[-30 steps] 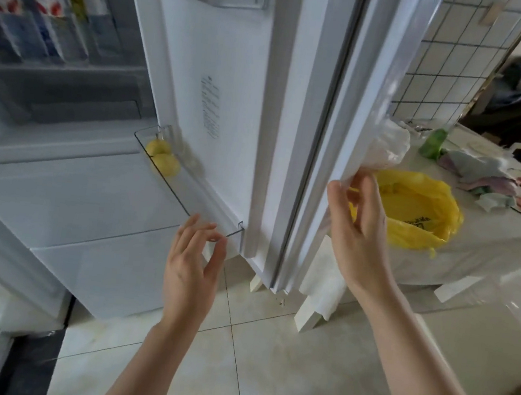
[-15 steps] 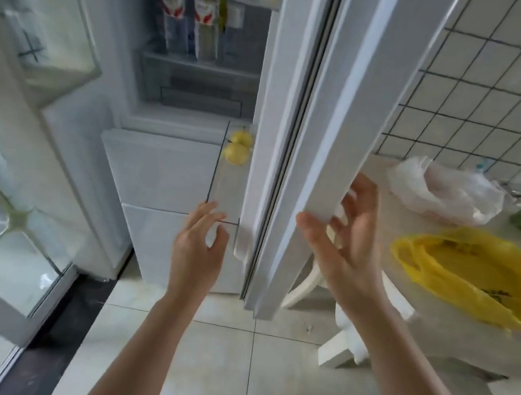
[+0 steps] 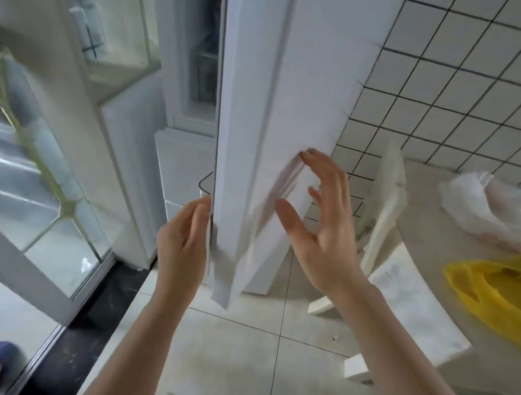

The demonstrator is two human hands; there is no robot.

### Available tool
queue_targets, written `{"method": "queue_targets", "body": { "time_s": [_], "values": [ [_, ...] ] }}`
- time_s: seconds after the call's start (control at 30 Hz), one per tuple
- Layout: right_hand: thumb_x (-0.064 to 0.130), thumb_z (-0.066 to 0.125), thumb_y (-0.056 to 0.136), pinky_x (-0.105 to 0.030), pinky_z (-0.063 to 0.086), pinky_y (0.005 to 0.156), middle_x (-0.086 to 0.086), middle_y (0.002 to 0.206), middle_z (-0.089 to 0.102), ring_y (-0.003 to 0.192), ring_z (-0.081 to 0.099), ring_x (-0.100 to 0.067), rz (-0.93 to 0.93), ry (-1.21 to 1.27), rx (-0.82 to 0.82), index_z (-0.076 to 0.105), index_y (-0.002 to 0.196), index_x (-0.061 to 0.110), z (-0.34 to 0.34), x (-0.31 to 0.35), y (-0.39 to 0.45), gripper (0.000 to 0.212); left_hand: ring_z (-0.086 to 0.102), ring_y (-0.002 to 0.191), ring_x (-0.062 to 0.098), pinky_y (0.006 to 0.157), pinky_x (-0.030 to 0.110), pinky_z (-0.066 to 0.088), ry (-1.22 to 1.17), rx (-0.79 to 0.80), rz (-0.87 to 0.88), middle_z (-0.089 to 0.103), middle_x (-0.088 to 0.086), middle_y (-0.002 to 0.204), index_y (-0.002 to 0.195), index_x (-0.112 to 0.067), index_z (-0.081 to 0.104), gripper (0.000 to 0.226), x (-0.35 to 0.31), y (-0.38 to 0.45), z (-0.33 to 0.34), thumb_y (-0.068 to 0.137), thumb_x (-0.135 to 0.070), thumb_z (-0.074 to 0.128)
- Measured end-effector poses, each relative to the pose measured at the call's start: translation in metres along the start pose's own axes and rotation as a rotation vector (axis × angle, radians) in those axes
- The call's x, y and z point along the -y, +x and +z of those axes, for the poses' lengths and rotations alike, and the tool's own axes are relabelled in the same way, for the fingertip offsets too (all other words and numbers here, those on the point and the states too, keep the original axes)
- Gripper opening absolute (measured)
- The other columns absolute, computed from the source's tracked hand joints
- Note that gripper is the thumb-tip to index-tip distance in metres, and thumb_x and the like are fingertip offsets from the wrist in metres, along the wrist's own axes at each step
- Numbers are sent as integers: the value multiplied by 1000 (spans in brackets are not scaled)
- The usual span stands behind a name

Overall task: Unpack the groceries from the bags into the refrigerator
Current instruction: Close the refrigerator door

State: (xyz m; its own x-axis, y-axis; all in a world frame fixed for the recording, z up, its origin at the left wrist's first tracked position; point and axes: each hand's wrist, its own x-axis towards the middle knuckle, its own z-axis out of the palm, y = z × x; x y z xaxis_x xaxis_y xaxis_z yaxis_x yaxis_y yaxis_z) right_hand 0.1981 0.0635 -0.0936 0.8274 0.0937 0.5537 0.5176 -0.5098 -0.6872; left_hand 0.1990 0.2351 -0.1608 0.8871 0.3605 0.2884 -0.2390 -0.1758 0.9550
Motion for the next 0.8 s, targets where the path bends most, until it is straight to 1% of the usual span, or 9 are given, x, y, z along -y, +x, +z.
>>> {"method": "queue_targets", "body": {
  "time_s": [0.1, 0.27, 0.37, 0.43, 0.53, 0.6, 0.67, 0.73, 0.8],
  "values": [
    [27, 60, 92, -38, 39, 110, -4, 148, 29, 140, 28, -10, 0, -37, -21, 33, 144, 11, 25, -3, 21, 61, 55, 67, -4, 65, 12, 41, -101, -44, -5, 61, -10, 68, 88, -3, 61, 26, -6, 21, -14, 102, -5, 39],
    [29, 57, 94, -7, 26, 106, -7, 155, 20, 141, 18, -1, -29, -179, -78, 26, 149, 14, 56, -8, 68, 65, 65, 99, 18, 89, 33, 52, -282, -191, 33, 67, 5, 106, 125, -3, 51, 28, -11, 64, -33, 101, -15, 41],
    [32, 55, 94, -18, 26, 110, -6, 156, 17, 144, 20, -12, -51, -246, -88, 25, 148, 16, 73, -11, 93, 64, 56, 70, -1, 65, 15, 45, -308, -186, 88, 61, -14, 85, 118, -4, 51, 23, -17, 90, -36, 102, -10, 36],
    [32, 56, 94, -30, 33, 108, -6, 156, 16, 143, 24, -18, -68, -273, -75, 25, 148, 18, 85, -13, 106, 64, 40, 56, 3, 52, 19, 34, -273, -163, 113, 47, -10, 67, 107, -13, 55, 21, -15, 109, -41, 99, -17, 36],
    [28, 58, 94, -37, 40, 105, -3, 156, 14, 142, 26, -22, -80, -318, -52, 24, 149, 21, 101, -19, 124, 66, 34, 62, 18, 55, 31, 30, -270, -111, 58, 37, 8, 70, 87, -29, 57, 18, -7, 142, -56, 88, -34, 40],
    [26, 58, 93, -42, 39, 109, 0, 157, 12, 143, 23, -25, -85, -360, -36, 23, 150, 24, 110, -25, 138, 67, 35, 61, 14, 56, 30, 30, -259, -92, 17, 38, -1, 65, 75, -37, 56, 21, 0, 164, -62, 89, -31, 40],
    [26, 58, 94, -27, 23, 117, 1, 158, 11, 147, 11, -28, -88, -428, -20, 21, 151, 24, 120, -32, 151, 68, 35, 59, 7, 55, 25, 31, -245, -86, 9, 39, -13, 61, 67, -37, 52, 35, 8, 187, -63, 95, -23, 36],
    [26, 57, 95, 0, 12, 103, 0, 160, 9, 148, -2, -29, -110, -484, -22, 21, 151, 21, 128, -35, 166, 67, 37, 59, 6, 55, 24, 33, -243, -124, -13, 41, -13, 62, 67, -32, 46, 38, 17, 211, -61, 99, -18, 34],
    [25, 57, 95, 0, 21, 99, -3, 160, 9, 148, -4, -31, -181, -528, -43, 25, 150, 19, 134, -39, 184, 64, 36, 58, 6, 54, 24, 32, -251, -182, -33, 41, -14, 61, 67, -28, 44, 37, 27, 237, -57, 101, -18, 33]
  ]
}}
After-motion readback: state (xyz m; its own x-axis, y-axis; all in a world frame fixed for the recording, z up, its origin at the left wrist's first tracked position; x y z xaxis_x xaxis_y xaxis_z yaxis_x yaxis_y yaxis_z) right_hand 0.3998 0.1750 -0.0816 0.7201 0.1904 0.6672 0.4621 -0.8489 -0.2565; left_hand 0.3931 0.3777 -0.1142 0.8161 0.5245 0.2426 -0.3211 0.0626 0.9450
